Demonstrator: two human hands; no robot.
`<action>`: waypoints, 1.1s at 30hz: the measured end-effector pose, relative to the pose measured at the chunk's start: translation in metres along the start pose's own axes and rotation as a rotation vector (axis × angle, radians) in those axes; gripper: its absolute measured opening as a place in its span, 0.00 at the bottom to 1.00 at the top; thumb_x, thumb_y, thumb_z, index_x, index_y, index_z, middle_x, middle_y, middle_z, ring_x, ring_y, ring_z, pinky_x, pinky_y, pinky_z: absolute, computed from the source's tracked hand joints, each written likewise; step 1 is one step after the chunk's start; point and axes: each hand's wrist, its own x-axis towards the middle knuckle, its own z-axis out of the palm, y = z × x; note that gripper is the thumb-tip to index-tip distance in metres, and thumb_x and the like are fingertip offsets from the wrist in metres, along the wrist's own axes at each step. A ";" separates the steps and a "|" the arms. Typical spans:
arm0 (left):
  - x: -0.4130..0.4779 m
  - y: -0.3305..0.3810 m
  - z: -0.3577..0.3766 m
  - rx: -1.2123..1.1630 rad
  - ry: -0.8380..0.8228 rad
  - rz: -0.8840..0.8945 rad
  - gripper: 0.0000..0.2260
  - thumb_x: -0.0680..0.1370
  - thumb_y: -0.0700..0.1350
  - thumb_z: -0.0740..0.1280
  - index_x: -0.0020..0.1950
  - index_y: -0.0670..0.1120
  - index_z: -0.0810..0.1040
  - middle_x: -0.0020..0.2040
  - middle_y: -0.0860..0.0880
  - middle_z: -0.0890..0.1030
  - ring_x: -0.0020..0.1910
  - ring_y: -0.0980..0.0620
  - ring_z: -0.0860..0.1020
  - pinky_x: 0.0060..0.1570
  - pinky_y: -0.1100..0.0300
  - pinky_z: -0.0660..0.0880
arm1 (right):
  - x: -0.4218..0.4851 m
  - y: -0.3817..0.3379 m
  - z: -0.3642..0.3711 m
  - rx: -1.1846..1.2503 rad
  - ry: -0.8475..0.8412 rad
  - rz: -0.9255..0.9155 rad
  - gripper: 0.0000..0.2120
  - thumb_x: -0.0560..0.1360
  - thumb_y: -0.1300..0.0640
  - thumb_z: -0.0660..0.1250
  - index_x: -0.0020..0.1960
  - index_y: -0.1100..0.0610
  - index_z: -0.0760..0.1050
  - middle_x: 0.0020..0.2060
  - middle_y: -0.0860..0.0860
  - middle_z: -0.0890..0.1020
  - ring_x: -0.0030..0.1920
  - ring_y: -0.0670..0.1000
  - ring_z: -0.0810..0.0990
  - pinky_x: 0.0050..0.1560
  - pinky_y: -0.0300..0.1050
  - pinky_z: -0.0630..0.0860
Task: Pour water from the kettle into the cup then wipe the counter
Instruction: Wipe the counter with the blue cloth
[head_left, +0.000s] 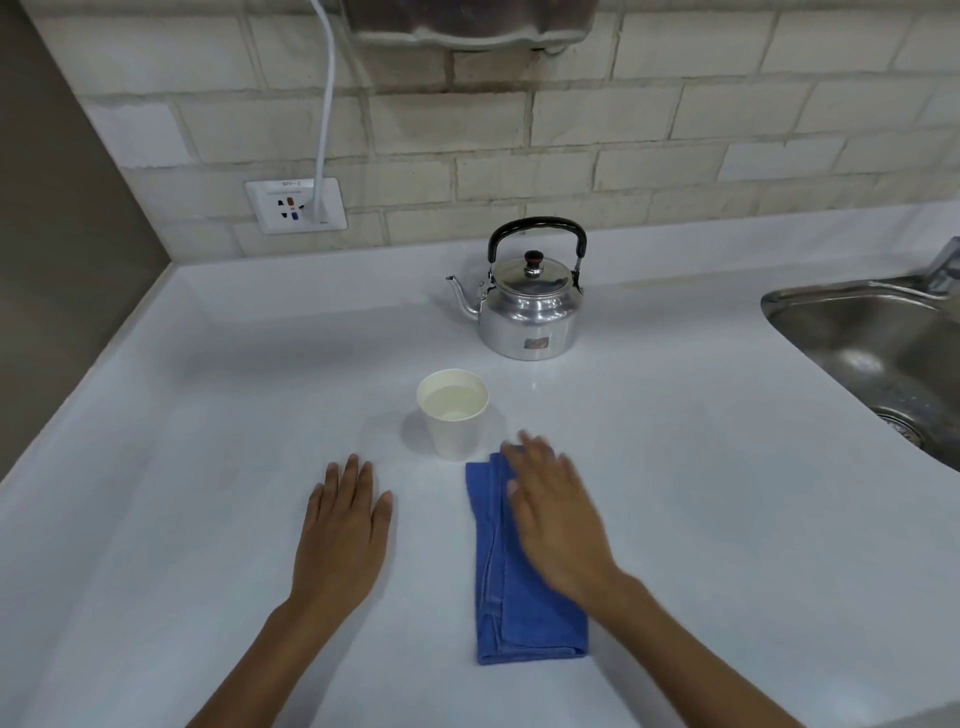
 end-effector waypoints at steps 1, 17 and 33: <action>-0.005 0.006 -0.003 -0.033 0.025 0.027 0.24 0.81 0.52 0.46 0.74 0.44 0.45 0.77 0.47 0.47 0.75 0.52 0.43 0.71 0.60 0.37 | 0.008 0.012 -0.010 0.021 0.072 0.035 0.21 0.80 0.56 0.48 0.73 0.55 0.55 0.75 0.52 0.56 0.75 0.51 0.50 0.73 0.43 0.42; -0.033 0.128 0.044 0.082 -0.104 0.341 0.27 0.81 0.54 0.44 0.74 0.43 0.39 0.76 0.47 0.40 0.74 0.51 0.37 0.68 0.55 0.30 | 0.082 0.093 -0.005 -0.183 -0.028 0.137 0.22 0.81 0.53 0.47 0.73 0.57 0.53 0.75 0.55 0.57 0.75 0.54 0.52 0.74 0.50 0.50; -0.043 -0.007 -0.011 0.200 0.040 0.152 0.23 0.81 0.51 0.46 0.72 0.41 0.59 0.73 0.46 0.62 0.72 0.50 0.58 0.70 0.61 0.40 | 0.081 0.090 -0.001 -0.256 -0.054 0.137 0.24 0.80 0.49 0.45 0.74 0.53 0.49 0.76 0.55 0.52 0.75 0.53 0.48 0.74 0.50 0.47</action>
